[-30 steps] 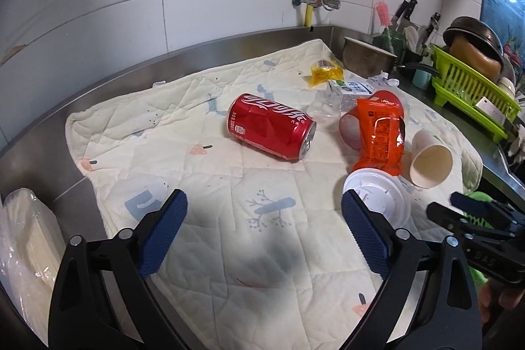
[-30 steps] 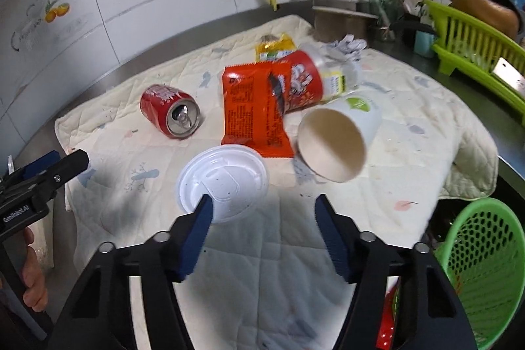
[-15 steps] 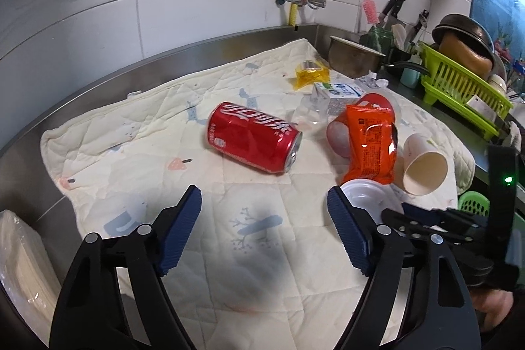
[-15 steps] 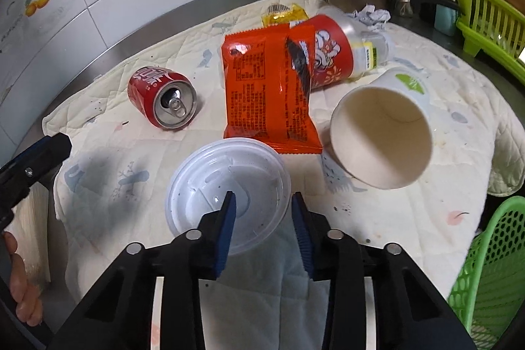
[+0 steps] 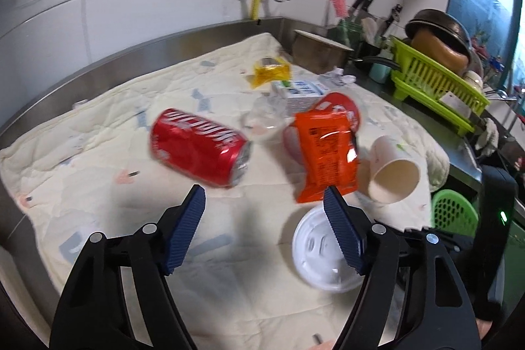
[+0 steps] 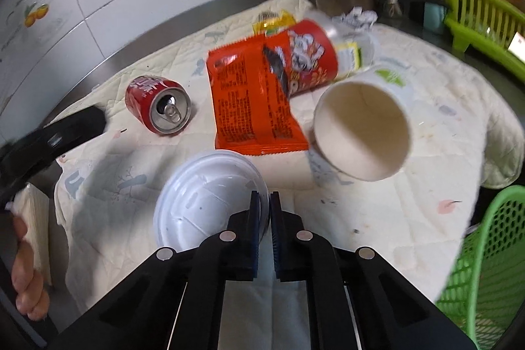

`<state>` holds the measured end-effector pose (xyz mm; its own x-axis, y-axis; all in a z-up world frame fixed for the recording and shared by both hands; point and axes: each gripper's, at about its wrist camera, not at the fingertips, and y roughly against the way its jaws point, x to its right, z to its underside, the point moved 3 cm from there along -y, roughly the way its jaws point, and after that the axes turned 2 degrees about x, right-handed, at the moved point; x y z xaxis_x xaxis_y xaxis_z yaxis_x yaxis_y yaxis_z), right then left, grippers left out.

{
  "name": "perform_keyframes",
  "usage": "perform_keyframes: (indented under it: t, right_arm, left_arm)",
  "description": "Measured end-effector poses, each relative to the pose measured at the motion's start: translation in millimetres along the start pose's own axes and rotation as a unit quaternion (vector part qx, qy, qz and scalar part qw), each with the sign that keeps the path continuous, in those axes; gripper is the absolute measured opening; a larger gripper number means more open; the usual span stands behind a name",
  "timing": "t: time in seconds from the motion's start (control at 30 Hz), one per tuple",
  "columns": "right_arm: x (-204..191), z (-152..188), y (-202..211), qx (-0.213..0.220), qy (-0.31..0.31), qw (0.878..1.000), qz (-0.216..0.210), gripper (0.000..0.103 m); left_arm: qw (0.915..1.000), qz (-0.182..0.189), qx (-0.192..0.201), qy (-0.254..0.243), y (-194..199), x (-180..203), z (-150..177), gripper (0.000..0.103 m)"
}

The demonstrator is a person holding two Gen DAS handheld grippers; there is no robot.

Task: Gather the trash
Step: 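Carry the lid into the green basket with the right tool while the left tool grasps the orange snack bag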

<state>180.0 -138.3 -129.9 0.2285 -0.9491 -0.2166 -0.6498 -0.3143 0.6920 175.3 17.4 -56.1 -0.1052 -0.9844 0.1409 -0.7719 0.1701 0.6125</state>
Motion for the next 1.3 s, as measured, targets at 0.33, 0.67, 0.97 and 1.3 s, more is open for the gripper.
perform_keyframes:
  t: [0.33,0.67,0.97,1.3]
  right_arm:
    - [30.6,18.9,74.6,0.043,0.011,0.999,0.02,0.005]
    - [124.2,41.0,150.4,0.074,-0.033,0.989,0.126,0.005]
    - [225.4,76.8,162.3,0.046,-0.085,0.96,0.262,0.006]
    - [290.2,126.4,127.9,-0.03,-0.136,0.943,0.303,0.006]
  left_arm:
    - [0.9973,0.064,-0.034,-0.013,-55.9,41.4,-7.4,0.071]
    - [0.9914,0.102,-0.073,0.038,-107.0,35.8,-7.9,0.064]
    - [0.9867,0.131,-0.084,0.047,-118.8,40.6,-1.8,0.027]
    - [0.9879,0.135,-0.054,0.056,-66.9,33.2,2.3,0.017]
